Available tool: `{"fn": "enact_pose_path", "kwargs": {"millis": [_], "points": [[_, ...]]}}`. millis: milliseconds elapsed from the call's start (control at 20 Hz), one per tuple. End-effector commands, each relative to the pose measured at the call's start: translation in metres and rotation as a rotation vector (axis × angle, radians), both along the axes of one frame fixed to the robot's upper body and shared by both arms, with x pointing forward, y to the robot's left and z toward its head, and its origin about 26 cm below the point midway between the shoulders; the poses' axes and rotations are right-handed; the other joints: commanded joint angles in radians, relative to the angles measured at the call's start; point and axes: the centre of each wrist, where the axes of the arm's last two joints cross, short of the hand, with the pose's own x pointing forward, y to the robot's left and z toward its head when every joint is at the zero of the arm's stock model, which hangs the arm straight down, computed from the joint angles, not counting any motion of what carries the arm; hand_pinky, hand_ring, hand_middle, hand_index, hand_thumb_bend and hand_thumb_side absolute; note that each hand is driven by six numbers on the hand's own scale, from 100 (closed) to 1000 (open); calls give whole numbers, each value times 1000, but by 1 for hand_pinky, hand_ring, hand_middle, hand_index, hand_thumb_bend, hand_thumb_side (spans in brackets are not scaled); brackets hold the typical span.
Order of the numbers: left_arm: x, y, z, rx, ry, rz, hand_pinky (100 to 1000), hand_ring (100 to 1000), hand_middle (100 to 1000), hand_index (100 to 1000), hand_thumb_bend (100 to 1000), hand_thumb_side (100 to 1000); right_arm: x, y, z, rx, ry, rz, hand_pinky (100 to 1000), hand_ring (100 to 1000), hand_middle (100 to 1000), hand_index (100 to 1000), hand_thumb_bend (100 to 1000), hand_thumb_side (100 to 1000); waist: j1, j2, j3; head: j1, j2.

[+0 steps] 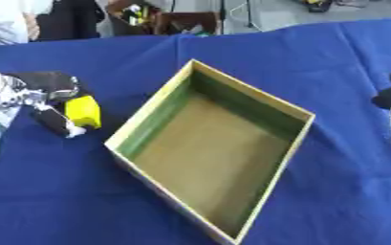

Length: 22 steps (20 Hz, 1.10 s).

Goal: Pick up objects on the table and place them in the box.

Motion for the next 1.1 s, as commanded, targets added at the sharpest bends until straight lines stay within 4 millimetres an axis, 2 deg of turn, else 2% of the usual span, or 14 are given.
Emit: {"fn": "enact_pose_path", "kwargs": {"millis": [50,450,600,850,950,1100], "points": [[-8,7,31,-14,-68,5,158,379,514,757,100,370,-1,-2,4,-1,-11,-2,701,624,560,756,100,539,-3,-35,4,-1,8],[-25,-1,64,-62,-139,-31,146,370,506,744,100,296,-2,-4,3,-2,-8,-1,701,624,560,757,100,540,-2,-47,15,-10,24],[-36,-13,77,-52,-178,-85,132,361,498,738,100,274,-2,-4,3,-2,-8,0,702,624,560,757,100,541,-2,-48,19,-14,27],[-64,-45,103,-10,-265,-209,133,361,498,728,100,246,-2,-4,3,-3,-8,5,702,625,561,757,100,543,-4,-51,21,-12,28],[-71,-53,107,8,-276,-229,150,373,508,734,100,245,-2,-4,3,-4,-8,9,702,626,561,757,100,545,-4,-51,20,-11,27],[-72,-56,108,24,-255,-196,191,407,538,748,100,245,-2,-3,4,-3,-9,15,703,626,561,758,100,547,-3,-51,18,-9,25]]}}
